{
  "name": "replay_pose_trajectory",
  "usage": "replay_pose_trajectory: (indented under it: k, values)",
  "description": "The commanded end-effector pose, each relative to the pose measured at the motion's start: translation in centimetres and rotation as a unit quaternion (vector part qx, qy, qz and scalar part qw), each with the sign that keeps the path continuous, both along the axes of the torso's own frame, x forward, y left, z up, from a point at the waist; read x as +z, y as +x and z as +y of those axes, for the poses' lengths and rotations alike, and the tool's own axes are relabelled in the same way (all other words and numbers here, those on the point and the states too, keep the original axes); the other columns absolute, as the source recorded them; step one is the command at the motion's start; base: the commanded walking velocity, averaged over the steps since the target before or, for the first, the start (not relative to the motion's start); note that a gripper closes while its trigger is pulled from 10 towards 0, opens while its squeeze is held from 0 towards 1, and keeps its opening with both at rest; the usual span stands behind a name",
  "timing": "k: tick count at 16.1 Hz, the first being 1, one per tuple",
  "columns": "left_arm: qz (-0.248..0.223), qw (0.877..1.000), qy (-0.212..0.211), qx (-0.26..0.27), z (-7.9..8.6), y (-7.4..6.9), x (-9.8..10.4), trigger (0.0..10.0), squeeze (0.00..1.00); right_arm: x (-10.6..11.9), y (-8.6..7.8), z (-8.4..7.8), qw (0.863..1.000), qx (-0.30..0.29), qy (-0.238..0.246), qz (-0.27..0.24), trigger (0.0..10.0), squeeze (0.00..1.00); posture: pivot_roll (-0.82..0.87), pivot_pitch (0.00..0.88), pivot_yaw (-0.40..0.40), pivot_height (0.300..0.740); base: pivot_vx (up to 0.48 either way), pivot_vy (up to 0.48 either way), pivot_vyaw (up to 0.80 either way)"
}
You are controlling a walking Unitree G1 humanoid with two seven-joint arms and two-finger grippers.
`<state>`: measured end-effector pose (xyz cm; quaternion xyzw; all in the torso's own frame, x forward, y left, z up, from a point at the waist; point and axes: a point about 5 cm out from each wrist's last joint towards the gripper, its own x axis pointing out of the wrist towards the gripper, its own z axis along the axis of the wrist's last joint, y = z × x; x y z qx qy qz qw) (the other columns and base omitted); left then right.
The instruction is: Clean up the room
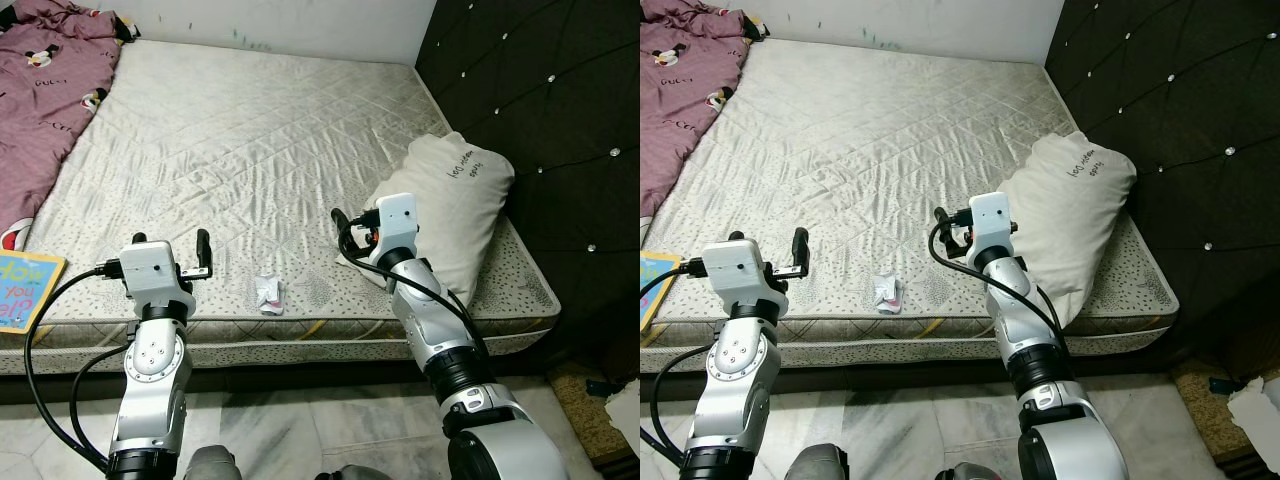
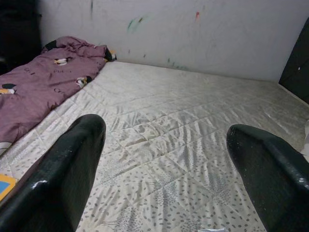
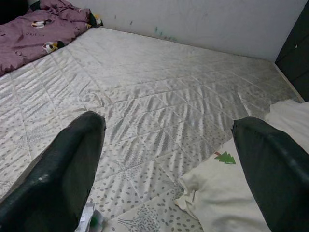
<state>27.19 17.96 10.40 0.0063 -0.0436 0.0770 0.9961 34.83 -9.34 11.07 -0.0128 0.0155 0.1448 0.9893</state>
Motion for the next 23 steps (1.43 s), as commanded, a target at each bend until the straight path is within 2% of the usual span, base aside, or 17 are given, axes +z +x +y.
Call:
replay_pose_trajectory:
  k: [1,9,10,11,14,19,23]
  values:
    - [-0.025,0.999,-0.033,0.033,0.2,1.5,2.4,10.0,0.00,0.6,1.0,-0.1,0.998,-0.059,-0.001,0.006,10.0,0.00,0.11,0.000,-0.051,0.740,0.000,0.000,0.00]
    - [-0.020,0.999,-0.031,0.027,-0.1,1.6,2.2,10.0,0.00,0.5,1.0,-0.5,0.998,-0.064,-0.004,0.006,10.0,0.00,0.10,0.000,-0.047,0.740,0.000,0.000,0.00]
    - [-0.017,0.999,-0.027,0.011,-1.0,1.2,1.9,10.0,0.00,0.5,0.6,-0.9,0.998,-0.055,-0.016,-0.005,10.0,0.00,0.07,0.000,-0.099,0.740,0.000,0.000,0.00]
    - [-0.018,1.000,-0.021,-0.008,-2.3,0.8,1.7,10.0,0.00,0.8,0.2,-1.6,0.998,-0.050,-0.010,-0.020,10.0,0.00,0.06,0.000,-0.085,0.740,0.000,0.000,0.00]
    - [-0.018,0.999,-0.019,-0.028,-3.0,1.0,1.7,10.0,0.00,1.2,0.0,-2.7,0.996,-0.082,0.010,-0.036,10.0,0.00,0.05,0.000,-0.063,0.740,0.000,0.000,0.00]
    - [-0.006,0.999,-0.026,-0.037,-3.1,1.2,1.5,10.0,0.00,1.0,-0.4,-3.0,0.995,-0.089,0.018,-0.036,10.0,0.00,0.04,0.010,-0.038,0.740,0.000,0.000,0.00]
    - [-0.002,0.999,-0.035,-0.029,-3.0,0.8,1.4,10.0,0.00,0.8,-0.5,-2.9,0.997,-0.076,0.010,-0.022,10.0,0.00,0.05,0.029,-0.060,0.740,0.000,0.000,-0.73]
